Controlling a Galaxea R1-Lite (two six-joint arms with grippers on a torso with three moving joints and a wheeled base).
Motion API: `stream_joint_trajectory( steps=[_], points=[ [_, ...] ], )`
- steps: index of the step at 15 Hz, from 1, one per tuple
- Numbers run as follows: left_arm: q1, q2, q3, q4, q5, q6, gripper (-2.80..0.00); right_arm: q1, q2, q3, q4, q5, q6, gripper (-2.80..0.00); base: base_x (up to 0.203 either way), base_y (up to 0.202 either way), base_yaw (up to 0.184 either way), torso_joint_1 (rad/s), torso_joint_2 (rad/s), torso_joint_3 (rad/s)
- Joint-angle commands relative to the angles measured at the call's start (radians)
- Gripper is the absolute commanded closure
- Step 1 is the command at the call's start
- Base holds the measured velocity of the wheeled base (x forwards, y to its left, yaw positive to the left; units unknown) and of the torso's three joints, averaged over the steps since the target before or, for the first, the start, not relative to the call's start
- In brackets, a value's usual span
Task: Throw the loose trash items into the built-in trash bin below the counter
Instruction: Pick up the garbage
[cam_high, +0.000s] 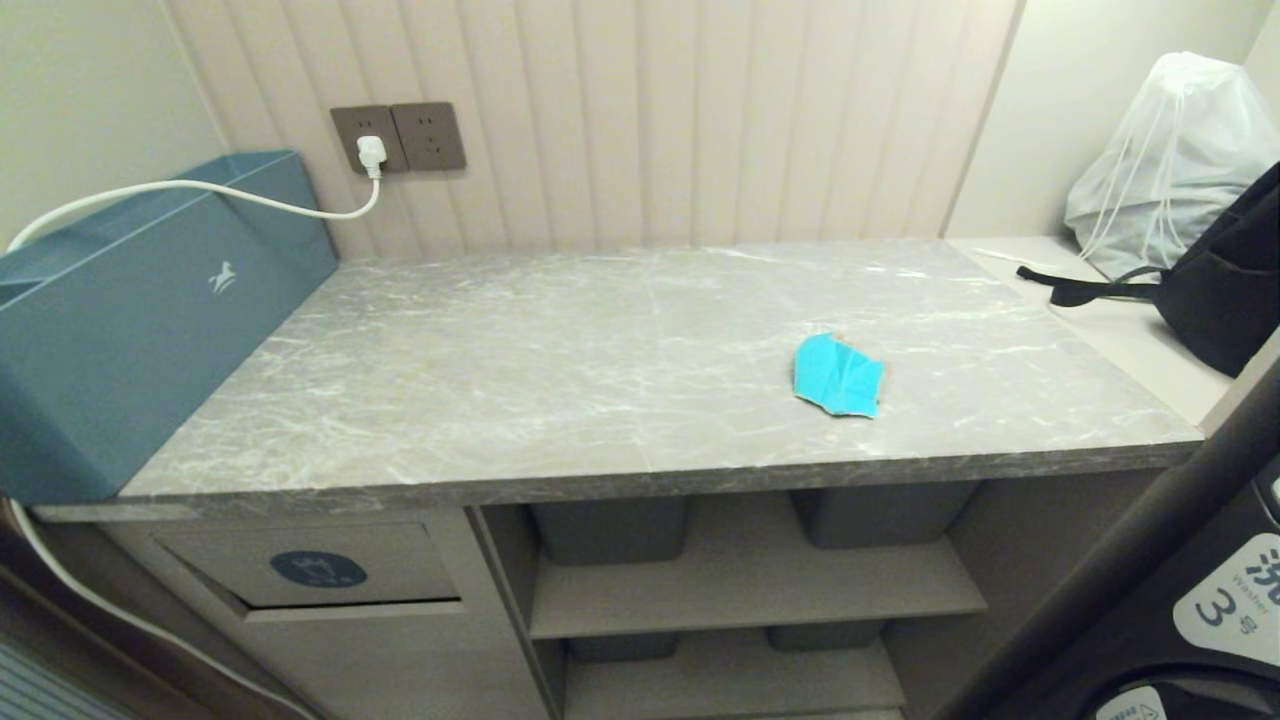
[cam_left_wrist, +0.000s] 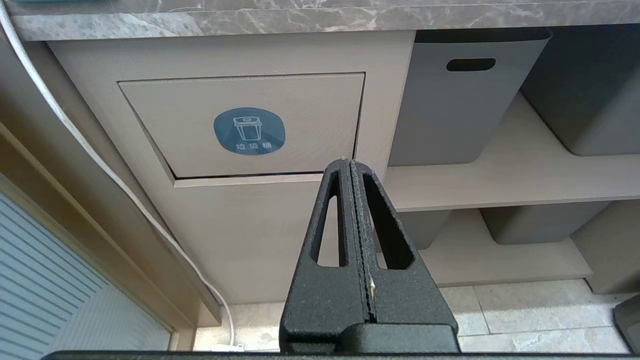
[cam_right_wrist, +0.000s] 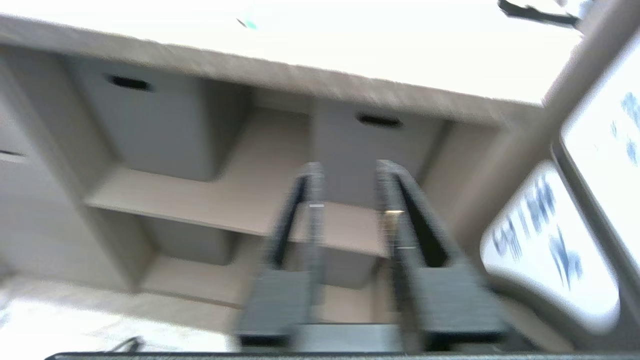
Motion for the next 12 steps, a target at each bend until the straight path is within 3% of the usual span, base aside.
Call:
stream_joint_trajectory(
  steps=[1,6,12],
  points=[
    [0.0,0.0,-0.001,0.0,0.0,0.0,0.0,0.002,0.278,-0.124,-0.01,0.042,0.004,-2.8,0.0,0.0,0.0,0.0,0.0,0.0],
    [0.0,-0.001,0.0,0.0,0.0,0.0,0.0,0.014,0.765,-0.318,-0.165,0.18,0.018,-2.8,0.0,0.0,0.0,0.0,0.0,0.0],
    [0.0,0.0,0.001,0.0,0.0,0.0,0.0,0.089,1.268,-0.39,-0.586,0.208,0.019,-2.8,0.0,0.0,0.0,0.0,0.0,0.0]
  ],
)
